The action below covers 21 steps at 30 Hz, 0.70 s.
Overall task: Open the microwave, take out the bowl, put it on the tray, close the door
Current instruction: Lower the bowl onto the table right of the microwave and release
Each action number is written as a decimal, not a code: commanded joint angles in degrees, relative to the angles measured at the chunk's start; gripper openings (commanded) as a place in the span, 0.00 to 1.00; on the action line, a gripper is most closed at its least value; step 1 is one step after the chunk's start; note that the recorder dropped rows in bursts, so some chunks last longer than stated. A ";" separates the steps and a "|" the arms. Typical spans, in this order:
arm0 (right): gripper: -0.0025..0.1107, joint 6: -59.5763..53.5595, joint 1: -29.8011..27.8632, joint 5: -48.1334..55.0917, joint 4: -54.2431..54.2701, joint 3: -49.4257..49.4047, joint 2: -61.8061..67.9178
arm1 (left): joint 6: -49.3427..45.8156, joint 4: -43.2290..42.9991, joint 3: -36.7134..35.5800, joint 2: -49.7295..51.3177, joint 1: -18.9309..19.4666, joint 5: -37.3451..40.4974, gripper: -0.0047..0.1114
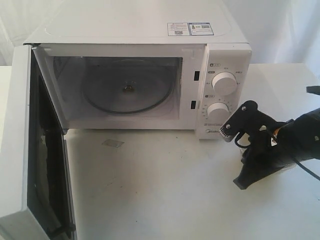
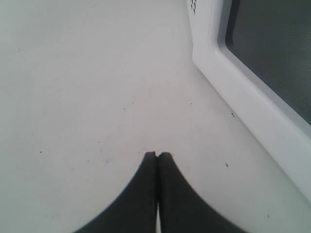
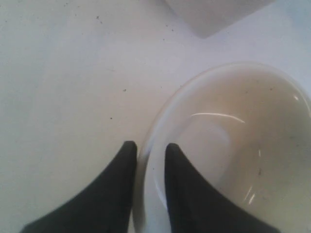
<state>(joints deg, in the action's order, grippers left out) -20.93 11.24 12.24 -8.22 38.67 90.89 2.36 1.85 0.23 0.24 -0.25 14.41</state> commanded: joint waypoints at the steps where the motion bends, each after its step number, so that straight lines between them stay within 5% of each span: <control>1: 0.30 0.43 -0.43 -0.69 -0.52 0.15 -0.12 | 0.27 0.07 -0.23 -0.24 0.11 0.15 0.04; 16: 0.30 3.40 -0.31 -2.34 -0.39 0.15 -5.80 | 0.16 0.07 -0.23 -0.24 0.11 0.15 0.04; 21: 0.44 3.40 -0.31 -2.34 0.76 0.15 -7.48 | 0.16 0.07 -0.23 -0.24 0.11 0.15 0.04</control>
<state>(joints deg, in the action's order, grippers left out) -18.00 11.01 10.41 -7.75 38.67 84.46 2.36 1.85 0.23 0.24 -0.25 14.41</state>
